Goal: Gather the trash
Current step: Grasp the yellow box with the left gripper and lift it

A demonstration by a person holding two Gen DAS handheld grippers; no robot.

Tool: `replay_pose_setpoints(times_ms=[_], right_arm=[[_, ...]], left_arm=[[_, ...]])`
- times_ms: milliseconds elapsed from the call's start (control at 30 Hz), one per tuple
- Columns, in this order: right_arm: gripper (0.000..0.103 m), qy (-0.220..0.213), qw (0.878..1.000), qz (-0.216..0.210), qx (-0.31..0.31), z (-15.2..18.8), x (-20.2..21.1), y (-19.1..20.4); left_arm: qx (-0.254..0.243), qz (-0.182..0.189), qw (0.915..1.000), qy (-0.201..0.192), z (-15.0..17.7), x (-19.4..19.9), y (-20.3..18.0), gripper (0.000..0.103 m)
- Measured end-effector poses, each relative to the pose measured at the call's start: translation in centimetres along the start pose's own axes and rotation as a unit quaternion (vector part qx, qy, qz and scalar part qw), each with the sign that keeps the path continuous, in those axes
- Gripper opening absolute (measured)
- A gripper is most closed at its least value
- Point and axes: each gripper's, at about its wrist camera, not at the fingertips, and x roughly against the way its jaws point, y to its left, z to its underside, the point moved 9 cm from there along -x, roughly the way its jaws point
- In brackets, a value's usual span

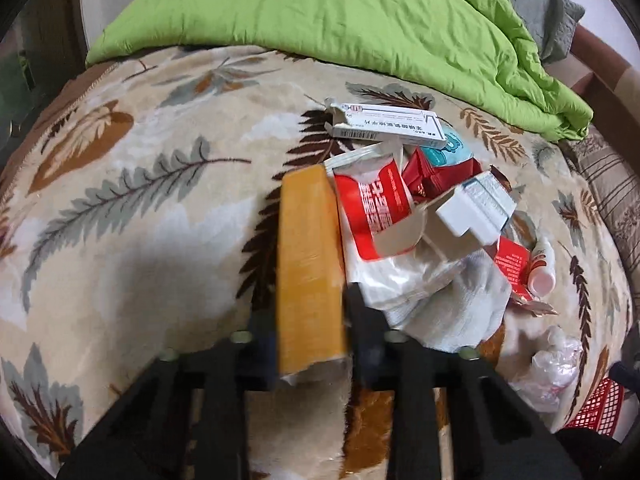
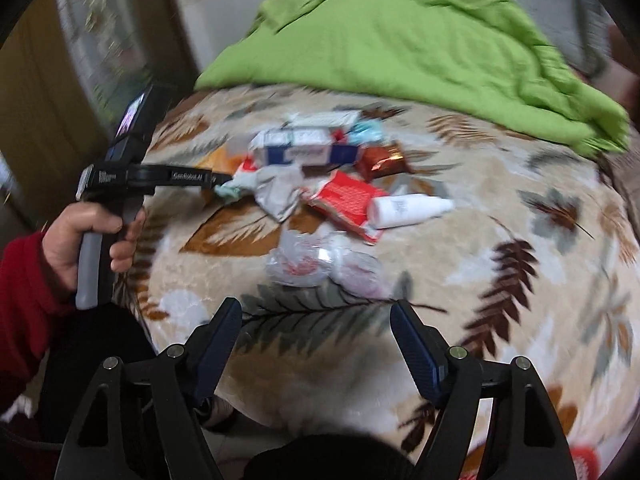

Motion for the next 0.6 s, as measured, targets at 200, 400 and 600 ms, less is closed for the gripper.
replay_pose_setpoints(times_ms=[200, 400, 600], right_arm=[[0.081, 0.025, 0.999, -0.006, 0.033, -2.2, -2.8, -1.5], [0.062, 0.052, 0.998, -0.02, 0.024, -3.4, -5.6, -3.3], [0.061, 0.074, 0.996, -0.042, 0.022, -3.3, -6.8, -2.6]], left_arm=[[0.03, 0.035, 0.9987, -0.023, 0.7, 2.0, 1.2, 0.022], [0.046, 0.05, 0.9969, -0.04, 0.6, 3.9, 1.7, 0.022], [0.036, 0.067, 0.9956, -0.055, 0.8, 5.8, 0.3, 0.022]])
